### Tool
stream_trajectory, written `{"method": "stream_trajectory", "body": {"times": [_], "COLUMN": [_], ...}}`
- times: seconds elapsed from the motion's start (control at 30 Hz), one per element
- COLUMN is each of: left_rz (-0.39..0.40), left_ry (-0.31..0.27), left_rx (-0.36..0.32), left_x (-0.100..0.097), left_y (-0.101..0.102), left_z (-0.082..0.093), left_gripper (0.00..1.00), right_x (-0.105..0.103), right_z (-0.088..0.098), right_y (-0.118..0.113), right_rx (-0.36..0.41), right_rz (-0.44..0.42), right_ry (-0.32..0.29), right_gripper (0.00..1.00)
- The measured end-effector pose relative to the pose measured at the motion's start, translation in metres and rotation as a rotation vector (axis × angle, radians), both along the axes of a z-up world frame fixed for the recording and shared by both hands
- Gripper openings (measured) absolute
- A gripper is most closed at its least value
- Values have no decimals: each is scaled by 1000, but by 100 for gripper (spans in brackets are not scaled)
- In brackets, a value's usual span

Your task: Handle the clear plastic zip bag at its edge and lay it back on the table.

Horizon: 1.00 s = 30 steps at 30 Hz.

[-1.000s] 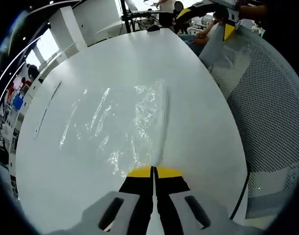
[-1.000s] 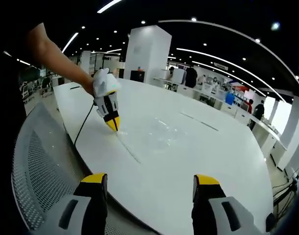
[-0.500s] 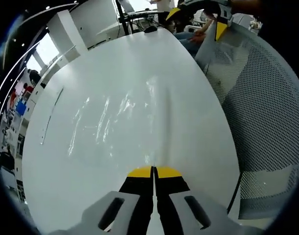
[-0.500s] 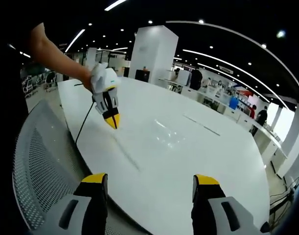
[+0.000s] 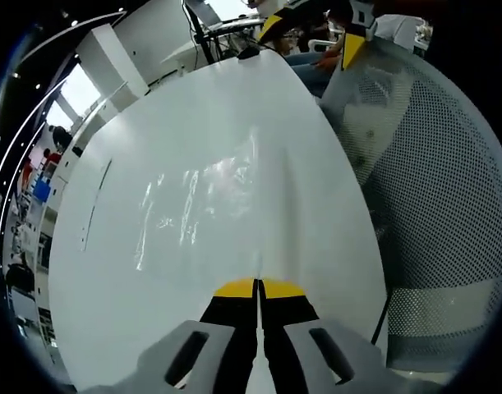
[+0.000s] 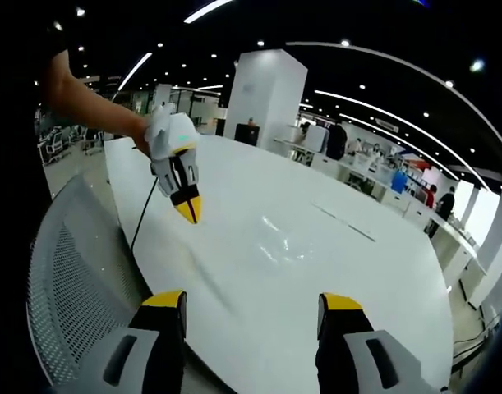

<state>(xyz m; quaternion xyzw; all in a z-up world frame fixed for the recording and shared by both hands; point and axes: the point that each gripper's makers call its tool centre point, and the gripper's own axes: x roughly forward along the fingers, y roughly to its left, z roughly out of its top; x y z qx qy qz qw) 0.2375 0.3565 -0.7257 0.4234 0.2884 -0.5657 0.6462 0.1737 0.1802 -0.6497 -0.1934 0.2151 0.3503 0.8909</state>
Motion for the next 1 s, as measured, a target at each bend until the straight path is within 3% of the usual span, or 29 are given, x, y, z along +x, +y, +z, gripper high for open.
{"method": "stream_trajectory", "body": {"times": [0.57, 1.0], "left_rz": [27, 35], "left_ry": [-38, -48], "left_rx": [-26, -44], "left_x": [-17, -29], "left_y": [-8, -19], "left_z": [27, 45], "left_gripper": [0, 0], "right_x": [7, 6], "right_z": [8, 3], "right_y": [41, 71], "right_rx": [-4, -62], "right_rz": [131, 267], "right_ry": [-20, -13], "right_gripper": [51, 44]}}
